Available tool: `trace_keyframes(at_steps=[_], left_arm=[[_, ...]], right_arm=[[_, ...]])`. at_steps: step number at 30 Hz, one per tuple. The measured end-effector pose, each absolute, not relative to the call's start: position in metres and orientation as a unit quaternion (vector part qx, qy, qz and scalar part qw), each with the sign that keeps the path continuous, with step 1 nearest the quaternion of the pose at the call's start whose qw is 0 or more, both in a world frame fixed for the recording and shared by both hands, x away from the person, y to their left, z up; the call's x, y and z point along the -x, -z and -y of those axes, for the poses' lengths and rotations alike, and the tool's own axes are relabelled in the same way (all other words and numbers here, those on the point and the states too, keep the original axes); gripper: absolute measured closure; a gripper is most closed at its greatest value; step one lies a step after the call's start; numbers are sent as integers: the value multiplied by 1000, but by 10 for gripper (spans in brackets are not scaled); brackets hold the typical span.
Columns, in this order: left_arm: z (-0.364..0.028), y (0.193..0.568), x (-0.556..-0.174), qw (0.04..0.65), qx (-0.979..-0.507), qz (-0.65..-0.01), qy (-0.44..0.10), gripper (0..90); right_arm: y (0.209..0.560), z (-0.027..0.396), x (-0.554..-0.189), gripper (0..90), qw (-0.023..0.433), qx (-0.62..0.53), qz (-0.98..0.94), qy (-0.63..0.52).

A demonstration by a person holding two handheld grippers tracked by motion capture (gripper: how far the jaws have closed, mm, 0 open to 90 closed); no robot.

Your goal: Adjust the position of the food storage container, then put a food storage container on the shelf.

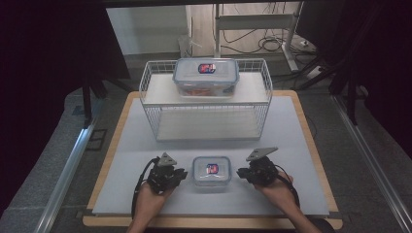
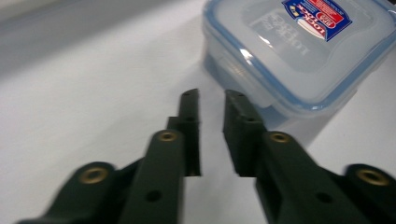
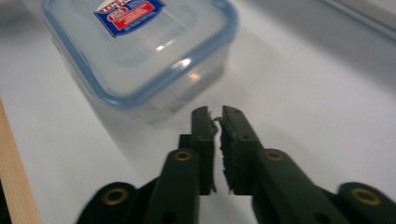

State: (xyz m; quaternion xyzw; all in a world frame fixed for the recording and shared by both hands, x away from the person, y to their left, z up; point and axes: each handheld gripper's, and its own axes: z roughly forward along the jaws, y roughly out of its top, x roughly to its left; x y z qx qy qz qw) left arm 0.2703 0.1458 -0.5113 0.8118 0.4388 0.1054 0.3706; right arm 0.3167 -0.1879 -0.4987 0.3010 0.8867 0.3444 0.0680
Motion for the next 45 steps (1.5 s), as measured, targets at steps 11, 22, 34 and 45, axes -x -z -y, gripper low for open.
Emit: trace_keyframes(at_steps=[11,22,34,45], left_arm=[[-162,513,-245,366,-821,-408,-158,329],[-176,520,-240,372,-815,-419,-147,90],[-174,523,-242,391,-811,-408,-154,59],[-166,520,-246,388,-815,-403,-154,54]], right_arm=[[497,209,-309,417,90,-286,-883,-362],[503,211,-308,159,103,-287,-875,-377],[507,211,-312,64,102,-296,-870,-381],[503,211,-314,71,102,-294,-869,-384]])
